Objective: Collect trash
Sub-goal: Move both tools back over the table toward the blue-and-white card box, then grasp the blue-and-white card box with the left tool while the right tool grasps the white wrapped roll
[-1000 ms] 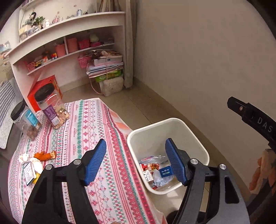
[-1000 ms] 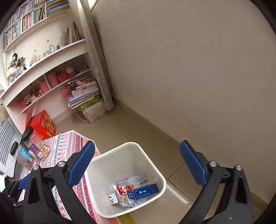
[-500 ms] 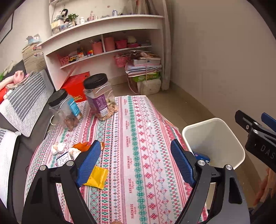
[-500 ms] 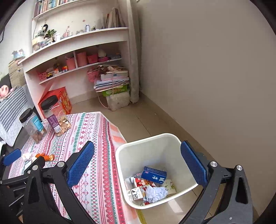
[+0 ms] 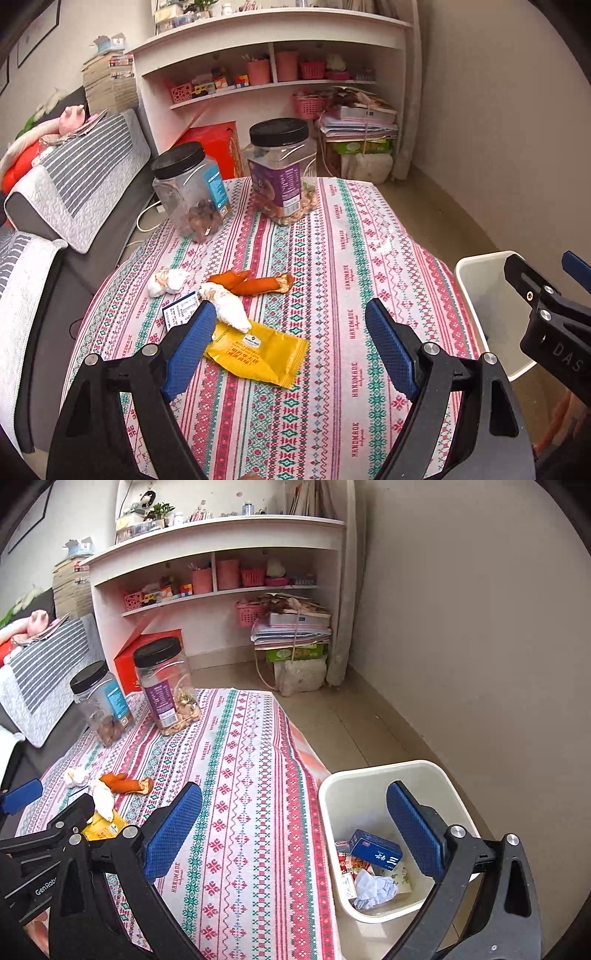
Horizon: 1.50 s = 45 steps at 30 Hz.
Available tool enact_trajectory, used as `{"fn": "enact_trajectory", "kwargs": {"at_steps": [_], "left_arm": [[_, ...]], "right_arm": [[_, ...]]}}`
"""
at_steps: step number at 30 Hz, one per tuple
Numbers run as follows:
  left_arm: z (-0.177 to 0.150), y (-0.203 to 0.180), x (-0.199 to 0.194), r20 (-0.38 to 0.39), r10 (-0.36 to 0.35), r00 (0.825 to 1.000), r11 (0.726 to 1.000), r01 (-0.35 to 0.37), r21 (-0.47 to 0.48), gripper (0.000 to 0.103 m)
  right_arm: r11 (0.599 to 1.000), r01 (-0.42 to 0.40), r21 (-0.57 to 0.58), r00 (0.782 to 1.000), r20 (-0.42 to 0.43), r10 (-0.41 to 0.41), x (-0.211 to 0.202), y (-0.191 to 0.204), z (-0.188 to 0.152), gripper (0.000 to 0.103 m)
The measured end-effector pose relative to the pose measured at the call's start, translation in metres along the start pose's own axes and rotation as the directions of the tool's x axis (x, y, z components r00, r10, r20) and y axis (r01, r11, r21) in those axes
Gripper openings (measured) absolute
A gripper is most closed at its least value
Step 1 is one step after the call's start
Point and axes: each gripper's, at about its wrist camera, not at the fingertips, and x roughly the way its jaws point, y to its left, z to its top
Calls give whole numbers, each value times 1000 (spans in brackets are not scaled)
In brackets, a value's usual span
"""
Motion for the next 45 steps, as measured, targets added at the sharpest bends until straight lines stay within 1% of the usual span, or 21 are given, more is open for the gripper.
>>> {"fn": "enact_trajectory", "kwargs": {"at_steps": [4, 8, 11, 13, 16, 19, 22, 24, 26, 27, 28, 29, 30, 33, 36, 38, 40, 41, 43, 45], "left_arm": [[-4, 22, 12, -39, 22, 999, 999, -24, -34, 81], [-8, 46, 30, -90, 58, 994, 996, -64, -63, 81], [-11, 65, 48, -149, 73, 986, 992, -88, -93, 81], [-12, 77, 62, -198, 75, 977, 989, -97, -108, 81], [-13, 91, 80, -248, 87, 965, 985, -121, -125, 81], [-14, 104, 100, -304, 39, 952, 980, -96, -173, 81], [-17, 116, 120, -366, -28, 930, 971, -62, -232, 81], [-22, 125, 133, -400, -57, 915, 963, -55, -263, 81], [-26, 131, 139, -410, -83, 908, 959, -38, -279, 79], [-28, 134, 141, -411, -92, 907, 958, -32, -285, 67], [-30, 137, 142, -420, -113, 901, 957, -15, -290, 62], [-32, 139, 143, -426, -136, 895, 954, 2, -301, 62], [-33, 143, 140, -421, -149, 895, 951, 14, -308, 62], [-32, 148, 124, -397, -132, 908, 961, 20, -275, 61], [-30, 156, 104, -378, -130, 916, 963, 25, -270, 61], [-29, 164, 93, -363, -104, 926, 966, 7, -260, 61], [-28, 173, 79, -341, -78, 937, 967, -12, -255, 61], [-26, 178, 74, -331, -68, 941, 966, -20, -256, 61], [-25, 187, 65, -310, -49, 949, 966, -34, -257, 61], [-24, 194, 57, -292, -28, 956, 966, -49, -255, 61]], "right_arm": [[1000, -9, -14, 1000, -26, 8, 10, 12, -1, 96], [999, -19, -37, 998, -57, 16, 20, 24, -4, 96], [998, -28, -57, 997, -76, 23, 28, 35, -6, 96], [996, -35, -76, 996, -88, 28, 34, 44, -7, 96], [992, -58, -113, 993, -111, 46, 42, 61, -11, 96], [981, -102, -166, 989, -126, 81, 47, 80, -15, 96], [958, -160, -238, 982, -140, 130, 49, 101, -21, 96], [939, -216, -269, 970, -171, 174, 53, 114, -26, 96], [918, -268, -292, 954, -213, 211, 58, 125, -32, 96], [907, -291, -305, 945, -237, 224, 61, 131, -35, 96], [898, -307, -315, 940, -251, 233, 64, 135, -38, 96], [888, -326, -324, 932, -267, 244, 66, 140, -41, 96], [878, -344, -333, 925, -281, 256, 69, 145, -43, 96], [852, -388, -351, 906, -318, 281, 76, 157, -47, 96], [830, -413, -375, 897, -327, 299, 78, 171, -50, 96], [815, -432, -385, 890, -324, 319, 77, 179, -49, 96], [810, -449, -378, 882, -331, 335, 79, 183, -45, 96], [810, -462, -360, 874, -341, 347, 81, 185, -43, 96], [819, -480, -315, 860, -355, 367, 88, 188, -37, 96], [822, -492, -285, 850, -362, 383, 98, 196, -31, 96]]}}
